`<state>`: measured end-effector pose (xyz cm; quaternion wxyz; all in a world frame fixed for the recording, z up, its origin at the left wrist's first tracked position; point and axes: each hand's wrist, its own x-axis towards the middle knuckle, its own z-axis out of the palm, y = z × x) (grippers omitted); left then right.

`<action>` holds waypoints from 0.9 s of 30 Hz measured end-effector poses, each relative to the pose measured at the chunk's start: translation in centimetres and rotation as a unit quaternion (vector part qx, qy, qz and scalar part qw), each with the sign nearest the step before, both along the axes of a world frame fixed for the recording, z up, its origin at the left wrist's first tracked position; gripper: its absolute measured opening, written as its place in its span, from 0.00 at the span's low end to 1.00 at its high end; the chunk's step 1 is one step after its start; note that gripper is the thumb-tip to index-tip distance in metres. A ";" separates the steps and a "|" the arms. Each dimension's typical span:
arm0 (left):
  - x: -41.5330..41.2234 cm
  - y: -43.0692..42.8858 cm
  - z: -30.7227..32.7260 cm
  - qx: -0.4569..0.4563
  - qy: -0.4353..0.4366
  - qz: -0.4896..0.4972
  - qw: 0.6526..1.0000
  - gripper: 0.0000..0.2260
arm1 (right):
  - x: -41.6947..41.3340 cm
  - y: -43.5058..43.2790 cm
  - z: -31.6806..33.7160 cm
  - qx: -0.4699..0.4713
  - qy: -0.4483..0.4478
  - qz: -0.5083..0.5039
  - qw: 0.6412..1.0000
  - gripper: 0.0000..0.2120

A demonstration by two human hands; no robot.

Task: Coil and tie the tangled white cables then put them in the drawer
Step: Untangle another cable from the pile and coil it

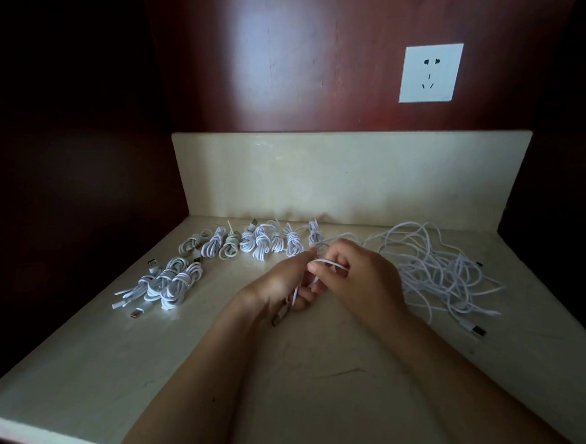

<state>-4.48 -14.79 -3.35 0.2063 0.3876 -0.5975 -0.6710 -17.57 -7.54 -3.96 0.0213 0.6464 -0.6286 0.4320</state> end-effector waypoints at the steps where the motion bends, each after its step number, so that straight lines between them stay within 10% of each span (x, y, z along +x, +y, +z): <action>1: 0.0 0.1 0.1 0.014 -0.006 -0.028 0.999 0.25 | -0.1 -0.1 -0.1 0.010 -0.016 0.000 1.000 0.12; 6: 0.4 0.4 0.7 0.025 -0.031 -0.089 0.995 0.26 | -0.5 -0.8 -1.0 0.027 -0.068 0.060 0.996 0.05; 11: 0.2 1.1 0.6 -0.164 -0.069 -0.028 0.984 0.19 | -0.9 -1.2 -1.4 0.029 -0.045 0.045 0.998 0.06; 19: -0.4 1.1 -0.5 -0.458 -0.174 0.149 0.859 0.14 | -0.1 -1.0 -0.9 0.019 -0.029 -0.007 0.999 0.09; 27: -1.7 1.4 -0.2 -0.371 0.170 0.246 0.879 0.15 | -0.1 -1.1 -0.9 -0.046 0.056 -0.050 0.996 0.10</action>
